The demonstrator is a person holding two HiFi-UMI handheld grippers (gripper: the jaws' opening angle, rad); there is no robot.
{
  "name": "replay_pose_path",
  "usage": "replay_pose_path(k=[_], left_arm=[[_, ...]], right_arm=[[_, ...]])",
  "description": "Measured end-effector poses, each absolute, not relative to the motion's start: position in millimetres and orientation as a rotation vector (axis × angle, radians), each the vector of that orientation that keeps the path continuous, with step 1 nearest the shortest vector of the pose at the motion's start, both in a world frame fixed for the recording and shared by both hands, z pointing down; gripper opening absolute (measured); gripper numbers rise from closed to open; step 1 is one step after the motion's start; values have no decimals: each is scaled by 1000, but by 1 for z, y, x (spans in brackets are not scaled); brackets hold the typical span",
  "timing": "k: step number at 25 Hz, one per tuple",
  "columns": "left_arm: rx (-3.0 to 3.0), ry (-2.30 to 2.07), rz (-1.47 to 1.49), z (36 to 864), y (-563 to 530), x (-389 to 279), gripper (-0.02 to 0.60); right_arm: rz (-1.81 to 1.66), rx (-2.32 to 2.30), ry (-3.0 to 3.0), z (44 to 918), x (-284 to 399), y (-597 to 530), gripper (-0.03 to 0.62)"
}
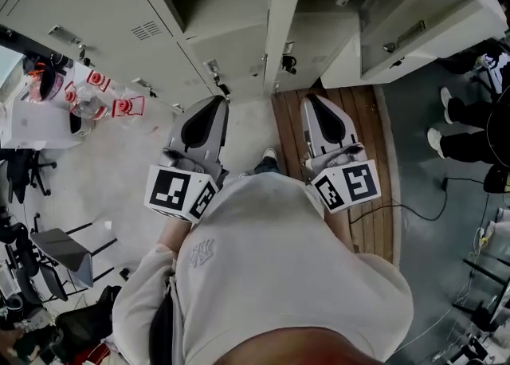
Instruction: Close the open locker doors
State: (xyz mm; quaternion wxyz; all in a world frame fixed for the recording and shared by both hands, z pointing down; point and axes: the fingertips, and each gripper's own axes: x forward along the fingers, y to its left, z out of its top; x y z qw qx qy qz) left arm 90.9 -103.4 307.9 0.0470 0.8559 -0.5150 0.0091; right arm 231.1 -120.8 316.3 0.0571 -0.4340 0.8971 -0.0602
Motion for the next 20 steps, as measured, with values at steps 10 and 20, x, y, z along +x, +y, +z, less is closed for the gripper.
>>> replay_pose_path(k=[10,20], left_arm=[[2510,-1741,-8,312,-140,97,-3],[2464,-1769,5,318,-154,80,-2]], right_arm=[[-119,-726,2797,270,212,-171,15],[-149,-383,2836,251,184,-175,71]])
